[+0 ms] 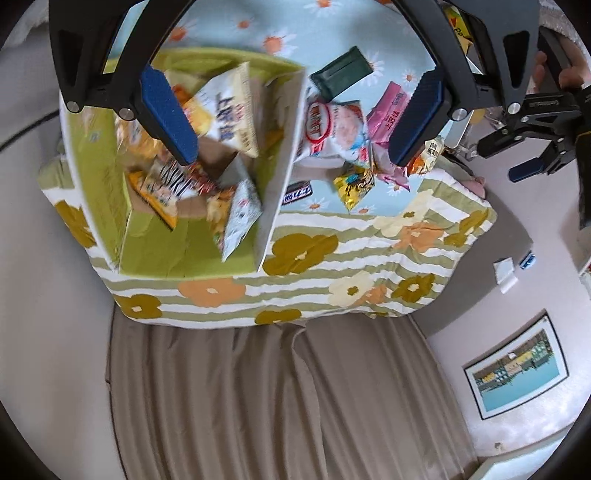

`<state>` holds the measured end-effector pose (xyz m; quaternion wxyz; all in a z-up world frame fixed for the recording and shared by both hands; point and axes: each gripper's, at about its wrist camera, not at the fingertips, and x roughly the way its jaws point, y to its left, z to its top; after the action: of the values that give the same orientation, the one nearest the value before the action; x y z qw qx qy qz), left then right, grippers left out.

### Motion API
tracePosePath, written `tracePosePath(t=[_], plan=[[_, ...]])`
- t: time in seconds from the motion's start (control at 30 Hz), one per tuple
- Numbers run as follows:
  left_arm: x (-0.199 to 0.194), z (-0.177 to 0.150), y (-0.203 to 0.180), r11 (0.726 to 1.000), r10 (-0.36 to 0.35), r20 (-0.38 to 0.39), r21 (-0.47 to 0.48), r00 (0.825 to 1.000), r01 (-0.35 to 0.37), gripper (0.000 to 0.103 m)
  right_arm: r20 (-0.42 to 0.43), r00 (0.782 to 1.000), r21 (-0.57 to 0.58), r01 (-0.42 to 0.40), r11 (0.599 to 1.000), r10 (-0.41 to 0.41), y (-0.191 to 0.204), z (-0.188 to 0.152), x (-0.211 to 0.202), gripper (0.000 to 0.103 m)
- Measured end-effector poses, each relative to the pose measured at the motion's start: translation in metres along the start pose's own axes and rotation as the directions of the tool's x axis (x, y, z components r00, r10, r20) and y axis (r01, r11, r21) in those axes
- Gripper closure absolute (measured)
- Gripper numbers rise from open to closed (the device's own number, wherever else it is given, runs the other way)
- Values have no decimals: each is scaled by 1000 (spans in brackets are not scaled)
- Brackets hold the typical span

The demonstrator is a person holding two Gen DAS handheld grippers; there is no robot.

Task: Organize snacks
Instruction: 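Withdraw both tools from the box back over the tray, then grasp a pink candy bag with the left tool while the right tool grasps a dark green packet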

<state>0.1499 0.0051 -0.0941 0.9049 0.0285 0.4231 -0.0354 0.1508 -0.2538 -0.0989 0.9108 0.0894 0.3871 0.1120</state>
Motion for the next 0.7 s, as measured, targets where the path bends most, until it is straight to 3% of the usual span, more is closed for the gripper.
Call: tracePosePath(t=[0.17, 0.37, 0.7], plan=[[7, -19, 40, 999, -41, -23, 4, 999, 42, 0, 10, 999, 71, 53, 996, -54, 30, -20, 2, 0], [26, -31, 55, 991, -112, -56, 73, 992, 116, 1, 0, 988, 158, 150, 976, -151, 59, -48, 9, 0], [84, -30, 34, 946, -249, -121, 183, 961, 268, 1, -165, 943, 190, 319, 929, -290, 79, -113, 58, 0]])
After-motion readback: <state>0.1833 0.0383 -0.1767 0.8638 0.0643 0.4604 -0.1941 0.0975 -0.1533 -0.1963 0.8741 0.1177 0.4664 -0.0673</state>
